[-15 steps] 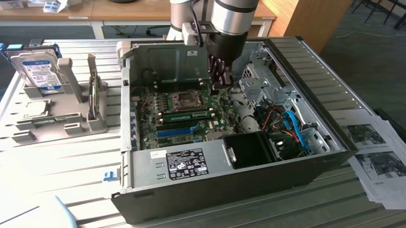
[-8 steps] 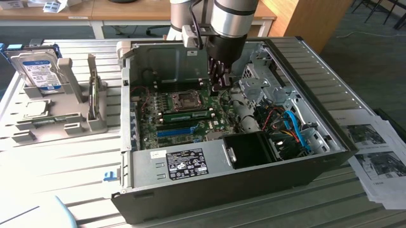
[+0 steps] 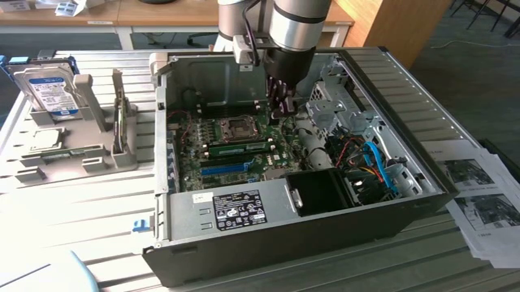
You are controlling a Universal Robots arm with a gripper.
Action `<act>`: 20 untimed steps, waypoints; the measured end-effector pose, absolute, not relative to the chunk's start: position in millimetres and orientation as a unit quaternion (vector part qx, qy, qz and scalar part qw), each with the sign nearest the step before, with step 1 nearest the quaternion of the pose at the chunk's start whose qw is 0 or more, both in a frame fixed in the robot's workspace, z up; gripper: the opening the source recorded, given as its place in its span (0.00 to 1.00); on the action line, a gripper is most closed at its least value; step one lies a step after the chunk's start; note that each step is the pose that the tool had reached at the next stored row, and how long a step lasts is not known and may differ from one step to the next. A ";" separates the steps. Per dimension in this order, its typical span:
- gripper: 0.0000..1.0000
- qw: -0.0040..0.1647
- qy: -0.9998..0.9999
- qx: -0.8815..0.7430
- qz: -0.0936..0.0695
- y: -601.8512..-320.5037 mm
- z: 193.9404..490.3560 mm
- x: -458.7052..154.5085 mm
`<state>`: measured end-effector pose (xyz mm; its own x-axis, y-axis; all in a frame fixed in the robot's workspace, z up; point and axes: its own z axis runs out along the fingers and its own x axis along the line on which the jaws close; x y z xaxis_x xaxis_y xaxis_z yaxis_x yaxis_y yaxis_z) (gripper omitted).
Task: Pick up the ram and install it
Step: 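Press down the ram until it locks into place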
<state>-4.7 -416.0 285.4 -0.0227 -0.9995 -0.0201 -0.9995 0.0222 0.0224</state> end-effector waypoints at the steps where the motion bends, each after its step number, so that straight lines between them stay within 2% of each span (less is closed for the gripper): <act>1: 0.09 0.001 -0.715 0.699 -0.015 -416.0 284.9 -4.7; 20: 0.09 0.001 -0.715 0.699 -0.015 -416.0 274.1 -4.7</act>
